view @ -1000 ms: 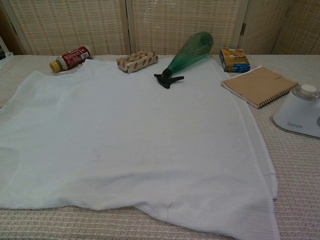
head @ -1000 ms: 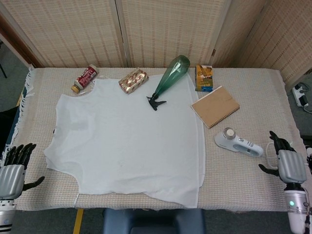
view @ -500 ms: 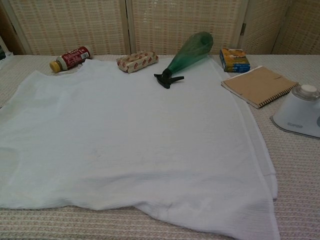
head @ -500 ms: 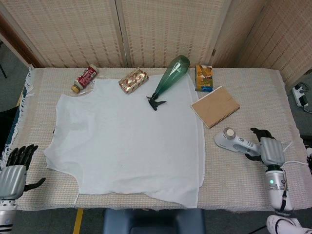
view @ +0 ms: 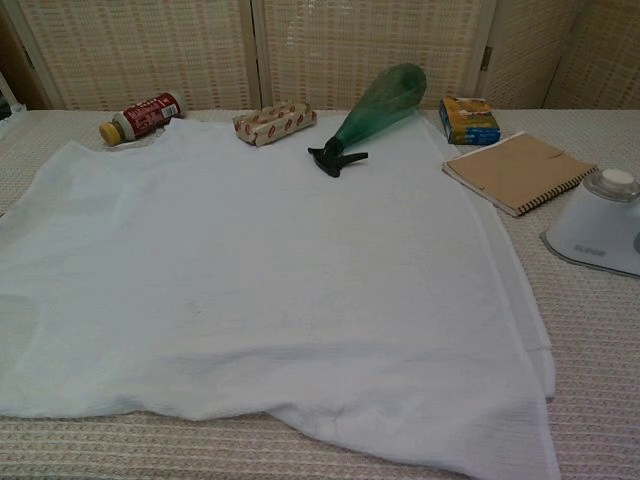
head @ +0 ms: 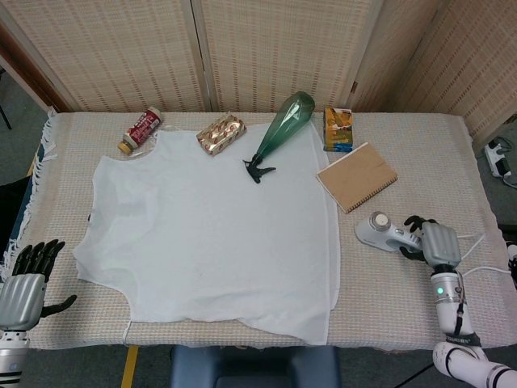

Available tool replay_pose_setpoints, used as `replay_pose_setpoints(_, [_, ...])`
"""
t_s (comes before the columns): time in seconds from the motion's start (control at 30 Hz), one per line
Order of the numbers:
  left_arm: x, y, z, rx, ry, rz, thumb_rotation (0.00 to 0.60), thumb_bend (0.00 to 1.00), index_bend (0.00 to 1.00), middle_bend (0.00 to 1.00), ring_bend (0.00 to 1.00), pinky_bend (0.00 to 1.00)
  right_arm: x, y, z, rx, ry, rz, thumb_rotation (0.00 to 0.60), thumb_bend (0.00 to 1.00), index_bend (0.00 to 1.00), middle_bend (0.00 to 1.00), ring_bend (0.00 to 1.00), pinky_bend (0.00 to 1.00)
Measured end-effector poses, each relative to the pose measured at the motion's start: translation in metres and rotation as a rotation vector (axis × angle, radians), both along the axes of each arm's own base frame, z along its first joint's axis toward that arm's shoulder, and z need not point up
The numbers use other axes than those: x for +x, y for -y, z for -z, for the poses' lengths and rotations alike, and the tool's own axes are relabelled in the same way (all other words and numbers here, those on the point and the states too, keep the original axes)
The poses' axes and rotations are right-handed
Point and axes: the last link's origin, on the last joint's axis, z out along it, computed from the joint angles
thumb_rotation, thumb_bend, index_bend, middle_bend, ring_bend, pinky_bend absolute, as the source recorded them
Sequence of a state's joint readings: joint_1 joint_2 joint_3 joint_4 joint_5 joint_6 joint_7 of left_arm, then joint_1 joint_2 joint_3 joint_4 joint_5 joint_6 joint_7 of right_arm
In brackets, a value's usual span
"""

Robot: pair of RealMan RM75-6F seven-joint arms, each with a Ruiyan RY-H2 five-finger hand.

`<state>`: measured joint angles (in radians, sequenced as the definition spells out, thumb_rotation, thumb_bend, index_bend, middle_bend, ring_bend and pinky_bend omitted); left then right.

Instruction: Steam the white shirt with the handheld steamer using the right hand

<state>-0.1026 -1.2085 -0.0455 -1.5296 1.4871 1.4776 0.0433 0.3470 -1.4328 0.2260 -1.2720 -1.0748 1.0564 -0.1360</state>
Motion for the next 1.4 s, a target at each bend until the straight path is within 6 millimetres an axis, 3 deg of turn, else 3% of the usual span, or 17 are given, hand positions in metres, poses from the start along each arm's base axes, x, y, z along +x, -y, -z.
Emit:
replay_pose_setpoints(0.27, [-0.001, 0.001, 0.0, 0.008, 0.007, -0.006, 0.6, 0.1, 0.13, 0.11, 0.08, 0.05, -0.003, 0.0, 0.009, 0.03, -0.006, 0.0, 0.6, 0.34, 0.5, 0.55, 0.53, 0.69])
replay_pose_setpoints(0.47, [-0.003, 0.002, 0.003, -0.007, 0.011, -0.009, 0.6, 0.1, 0.13, 0.11, 0.08, 0.05, -0.009, -0.003, 0.012, 0.024, 0.019, 0.005, 0.6, 0.63, 0.6, 0.62, 0.65, 0.81])
replay_pose_setpoints(0.57, [-0.002, 0.001, 0.002, -0.005, 0.02, -0.002, 0.6, 0.1, 0.13, 0.11, 0.08, 0.06, -0.01, -0.004, 0.013, 0.033, 0.05, -0.008, 0.6, 0.72, 0.64, 0.65, 0.69, 0.85])
replay_pose_setpoints(0.87, [0.012, -0.012, 0.005, -0.018, 0.029, 0.091, 0.6, 0.1, 0.16, 0.18, 0.14, 0.11, -0.003, -0.011, 0.011, 0.089, 0.21, -0.127, 0.6, 0.79, 0.71, 0.71, 0.77, 0.91])
replay_pose_setpoints(1.0, [0.022, -0.027, 0.004, -0.039, 0.032, 0.154, 0.6, 0.18, 0.17, 0.19, 0.16, 0.11, 0.01, -0.015, -0.001, 0.073, 0.254, -0.244, 0.6, 0.8, 0.72, 0.72, 0.78, 0.92])
replay_pose_setpoints(1.17, [0.041, -0.051, 0.008, -0.135, 0.088, 0.218, 0.6, 0.38, 0.17, 0.18, 0.15, 0.09, 0.035, -0.015, -0.01, 0.083, 0.277, -0.334, 0.6, 0.8, 0.72, 0.72, 0.78, 0.92])
replay_pose_setpoints(1.3, [0.061, -0.076, 0.019, -0.232, 0.116, 0.268, 0.579, 0.51, 0.21, 0.18, 0.14, 0.06, 0.066, -0.007, -0.008, 0.114, 0.297, -0.393, 0.6, 0.8, 0.72, 0.72, 0.79, 0.92])
replay_pose_setpoints(1.4, [0.075, -0.093, 0.032, -0.309, 0.114, 0.291, 0.556, 0.52, 0.22, 0.18, 0.14, 0.04, 0.091, 0.004, -0.002, 0.149, 0.323, -0.431, 0.6, 0.8, 0.72, 0.72, 0.79, 0.92])
